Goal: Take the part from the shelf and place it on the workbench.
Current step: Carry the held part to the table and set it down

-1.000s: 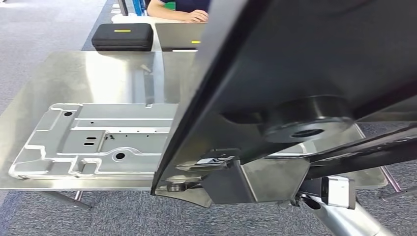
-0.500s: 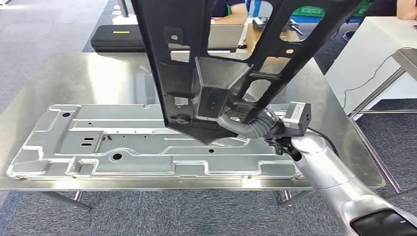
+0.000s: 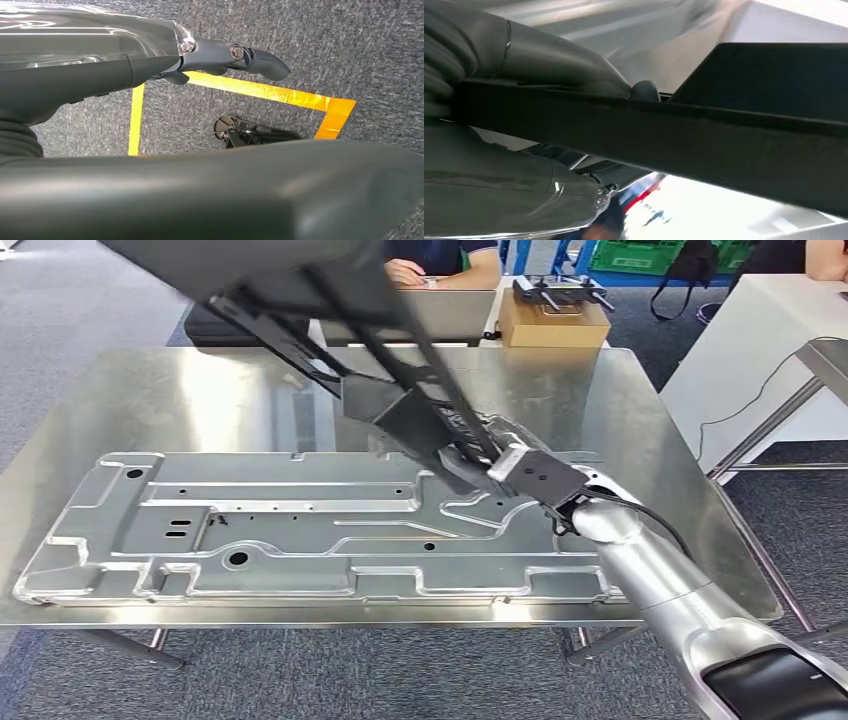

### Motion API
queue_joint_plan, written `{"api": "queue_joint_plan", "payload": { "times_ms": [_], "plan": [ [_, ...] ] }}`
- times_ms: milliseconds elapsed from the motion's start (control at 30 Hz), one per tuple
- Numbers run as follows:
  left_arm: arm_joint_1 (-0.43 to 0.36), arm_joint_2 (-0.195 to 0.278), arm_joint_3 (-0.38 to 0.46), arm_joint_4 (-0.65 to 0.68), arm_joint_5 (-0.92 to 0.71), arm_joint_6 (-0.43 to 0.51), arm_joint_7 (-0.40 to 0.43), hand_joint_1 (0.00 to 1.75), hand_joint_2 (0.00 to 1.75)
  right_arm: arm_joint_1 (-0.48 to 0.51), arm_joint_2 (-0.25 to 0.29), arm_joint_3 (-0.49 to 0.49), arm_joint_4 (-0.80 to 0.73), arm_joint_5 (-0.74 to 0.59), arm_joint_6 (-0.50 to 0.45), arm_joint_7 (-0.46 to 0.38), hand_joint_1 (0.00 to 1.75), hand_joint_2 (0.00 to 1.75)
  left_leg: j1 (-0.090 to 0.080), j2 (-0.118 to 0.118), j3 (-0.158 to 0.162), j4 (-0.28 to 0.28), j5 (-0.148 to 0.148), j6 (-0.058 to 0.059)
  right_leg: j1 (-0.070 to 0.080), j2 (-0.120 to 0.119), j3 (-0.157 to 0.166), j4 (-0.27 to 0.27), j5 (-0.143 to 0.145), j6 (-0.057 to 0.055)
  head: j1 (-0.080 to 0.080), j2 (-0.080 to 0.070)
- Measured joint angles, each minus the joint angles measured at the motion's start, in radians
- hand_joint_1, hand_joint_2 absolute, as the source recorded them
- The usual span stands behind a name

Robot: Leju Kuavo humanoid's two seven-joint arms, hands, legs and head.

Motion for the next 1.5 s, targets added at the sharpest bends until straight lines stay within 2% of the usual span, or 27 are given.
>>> {"api": "queue_joint_plan", "payload": {
  "times_ms": [133, 267, 367, 533, 667, 800, 967, 1233, 1500],
  "plan": [
    [0.000, -0.003, 0.001, 0.000, 0.000, 0.006, -0.004, 0.00, 0.00, -0.004, -0.002, 0.021, 0.021, 0.235, -0.152, 0.069, 1.75, 1.75, 0.000, 0.000, 0.000, 0.000, 0.000, 0.000, 0.000, 0.000, 0.000, 0.000, 0.000, 0.000, 0.000, 0.000],
    [0.000, -0.006, 0.001, 0.000, 0.000, 0.007, -0.010, 0.00, 0.00, -0.003, -0.003, 0.041, 0.024, 0.438, -0.249, 0.153, 1.75, 1.75, 0.000, 0.000, 0.000, 0.000, 0.000, 0.000, 0.000, 0.000, -0.001, 0.000, 0.000, 0.000, 0.000, 0.000],
    [0.000, -0.009, 0.002, 0.000, -0.001, 0.008, -0.018, 0.00, 0.00, -0.001, -0.003, 0.059, 0.017, 0.652, -0.317, 0.246, 1.75, 1.75, 0.000, 0.000, 0.000, 0.000, 0.000, 0.000, 0.000, 0.000, -0.001, 0.000, 0.000, 0.000, 0.000, 0.000],
    [0.000, -0.014, 0.002, 0.000, -0.003, 0.010, -0.025, 0.00, 0.00, 0.007, -0.002, 0.090, -0.006, 0.938, -0.347, 0.366, 1.75, 1.75, 0.000, 0.000, 0.000, 0.000, 0.000, 0.000, 0.000, 0.000, 0.000, 0.000, 0.000, 0.000, 0.000, 0.000],
    [0.000, -0.017, 0.003, 0.000, -0.003, 0.013, -0.029, 0.00, 0.00, 0.011, 0.006, 0.113, -0.012, 1.084, -0.346, 0.430, 1.75, 1.75, 0.000, 0.000, 0.000, 0.000, 0.000, 0.000, 0.000, 0.000, 0.000, 0.000, 0.000, 0.000, 0.000, 0.000],
    [0.000, -0.020, 0.010, 0.000, -0.003, 0.014, -0.031, 0.00, 0.00, 0.014, 0.027, 0.132, -0.008, 1.164, -0.332, 0.461, 1.75, 1.75, 0.000, 0.000, 0.000, 0.000, 0.000, 0.000, 0.000, 0.000, 0.000, 0.000, 0.000, 0.000, 0.000, 0.000],
    [0.000, -0.021, 0.018, 0.000, -0.005, 0.013, -0.037, 0.00, 0.00, 0.015, 0.064, 0.152, 0.020, 1.199, -0.291, 0.462, 1.75, 1.75, 0.000, 0.000, 0.000, 0.000, 0.000, 0.000, 0.000, 0.000, 0.000, 0.000, 0.000, 0.000, 0.000, 0.000],
    [-0.002, -0.021, 0.024, 0.000, -0.016, 0.008, -0.042, 0.00, 0.00, 0.000, 0.134, 0.177, 0.176, 1.148, -0.253, 0.433, 1.75, 1.75, 0.000, 0.000, 0.000, -0.001, 0.000, 0.000, 0.000, 0.000, 0.000, 0.000, 0.000, 0.000, 0.000, 0.000],
    [-0.003, -0.023, 0.032, 0.000, -0.004, 0.017, -0.050, 0.00, 0.00, -0.020, 0.185, 0.173, 0.318, 1.115, -0.240, 0.512, 1.75, 1.75, 0.000, 0.000, 0.000, -0.001, 0.000, 0.000, 0.000, 0.000, 0.000, 0.000, 0.000, 0.000, 0.000, 0.000]
  ]
}}
